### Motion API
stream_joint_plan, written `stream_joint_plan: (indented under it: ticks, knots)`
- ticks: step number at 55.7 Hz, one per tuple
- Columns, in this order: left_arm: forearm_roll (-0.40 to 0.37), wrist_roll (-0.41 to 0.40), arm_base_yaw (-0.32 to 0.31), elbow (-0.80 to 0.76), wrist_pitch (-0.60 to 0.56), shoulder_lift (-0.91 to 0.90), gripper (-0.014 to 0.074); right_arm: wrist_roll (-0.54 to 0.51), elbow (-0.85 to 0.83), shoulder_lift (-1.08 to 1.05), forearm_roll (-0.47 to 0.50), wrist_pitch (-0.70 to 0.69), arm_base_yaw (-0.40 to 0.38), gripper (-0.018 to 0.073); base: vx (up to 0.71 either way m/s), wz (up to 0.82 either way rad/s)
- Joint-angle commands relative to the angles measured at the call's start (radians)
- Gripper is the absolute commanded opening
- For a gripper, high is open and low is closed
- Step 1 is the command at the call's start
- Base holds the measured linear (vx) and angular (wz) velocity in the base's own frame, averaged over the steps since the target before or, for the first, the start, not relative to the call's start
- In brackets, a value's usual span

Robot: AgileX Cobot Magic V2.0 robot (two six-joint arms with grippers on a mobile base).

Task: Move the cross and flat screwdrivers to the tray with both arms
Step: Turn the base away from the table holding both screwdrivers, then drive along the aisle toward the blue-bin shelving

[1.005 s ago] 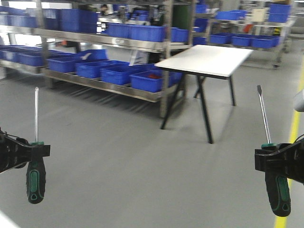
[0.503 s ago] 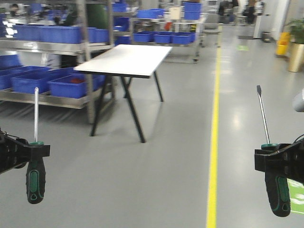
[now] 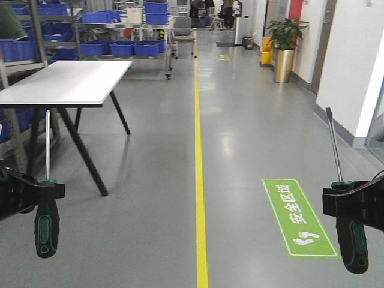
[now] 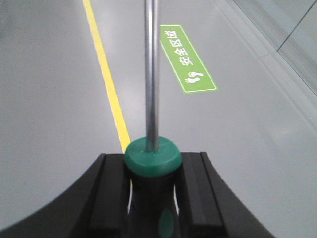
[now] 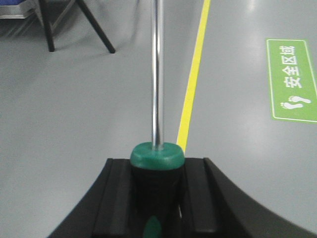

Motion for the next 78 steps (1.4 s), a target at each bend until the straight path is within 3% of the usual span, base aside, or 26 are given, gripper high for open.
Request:
stream_joint_plan:
  ticks: [1,28,78]
  knots:
    - [-0.042,-0.002,-0.006,-0.027,-0.067,-0.028,-0.0001,-0.004,-0.032,-0.02,-0.002,-0.086,-0.005,-0.0008,0.28,-0.24]
    - [-0.042,-0.002,-0.006,-0.027,-0.067,-0.028,-0.0001,-0.004,-0.032,-0.02,-0.002,-0.086,-0.005,-0.0008,0.35,0.06]
    - [-0.042,-0.002,-0.006,-0.027,-0.065,-0.028,-0.0001,-0.004,-0.032,-0.02,-0.003,-0.086,-0.005,-0.0008,0.43,0.43]
